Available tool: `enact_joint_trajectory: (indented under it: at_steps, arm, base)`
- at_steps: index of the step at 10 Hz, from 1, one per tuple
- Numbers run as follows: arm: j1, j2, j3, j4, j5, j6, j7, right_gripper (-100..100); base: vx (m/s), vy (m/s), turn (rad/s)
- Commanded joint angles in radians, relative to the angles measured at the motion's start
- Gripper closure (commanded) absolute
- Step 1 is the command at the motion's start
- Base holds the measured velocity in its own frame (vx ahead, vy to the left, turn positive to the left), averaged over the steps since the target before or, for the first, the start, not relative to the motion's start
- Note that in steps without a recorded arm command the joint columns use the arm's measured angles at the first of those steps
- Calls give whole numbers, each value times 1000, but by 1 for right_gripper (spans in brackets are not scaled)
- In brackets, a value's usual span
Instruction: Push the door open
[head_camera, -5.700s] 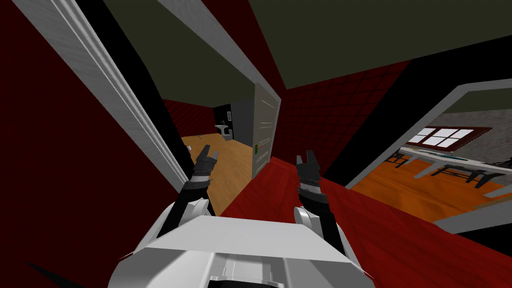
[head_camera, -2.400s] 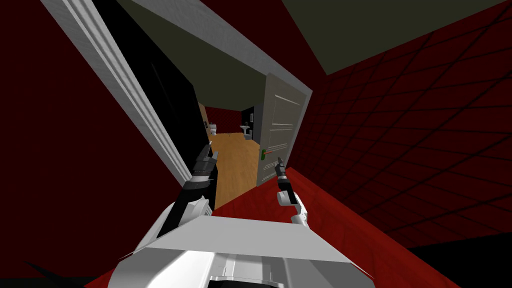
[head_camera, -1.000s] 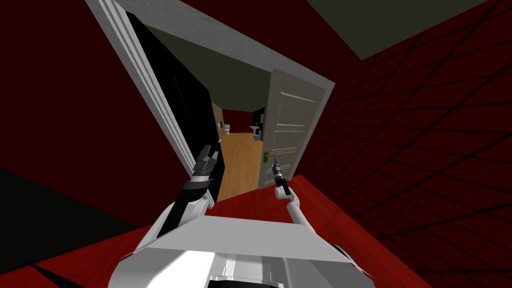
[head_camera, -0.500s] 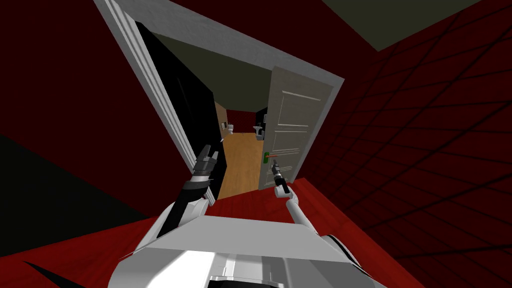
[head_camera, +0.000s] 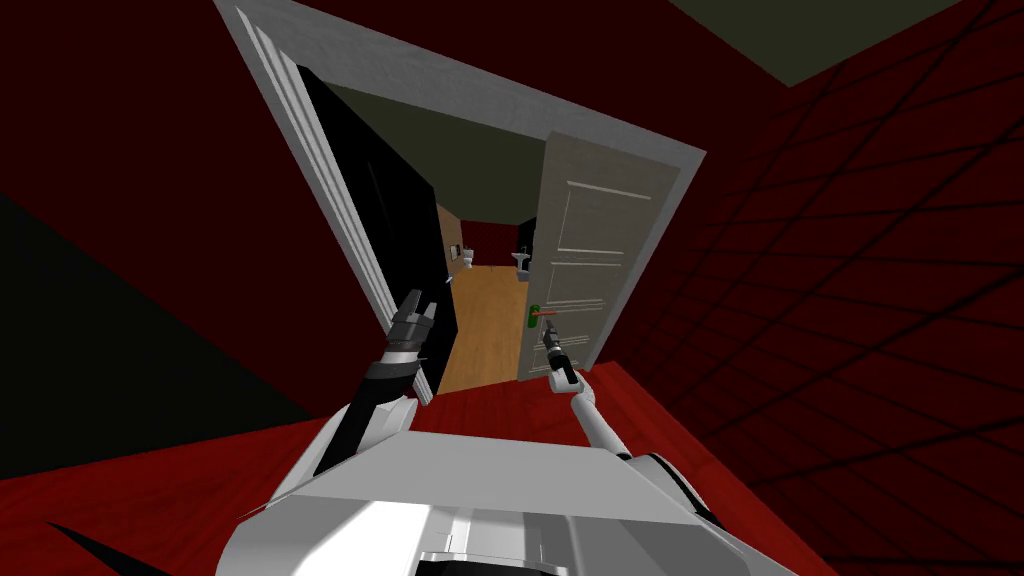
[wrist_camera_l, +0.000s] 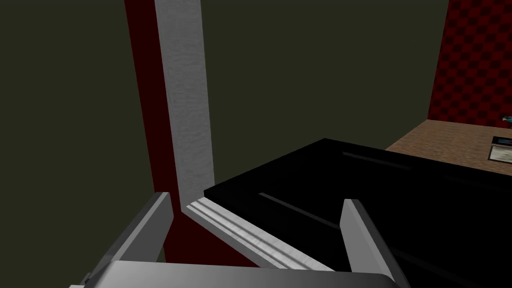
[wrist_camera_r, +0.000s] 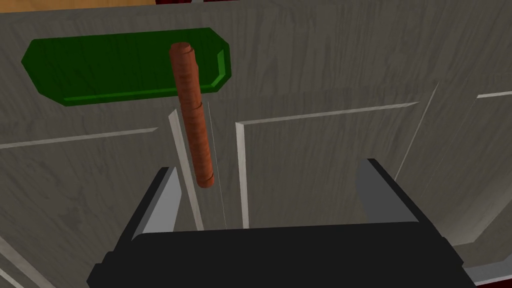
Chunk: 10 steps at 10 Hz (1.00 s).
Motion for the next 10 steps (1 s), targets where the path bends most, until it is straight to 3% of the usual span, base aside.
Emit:
enact_joint_trajectory:
  at_steps: [1,10]
  arm:
    - [-16,-2,2,35,-4,-8,-3,-100]
    - [-147,-21,15,272,-48,-26,-15,-100]
  base:
    - [4,-84,60]
    - [-6,-103,121]
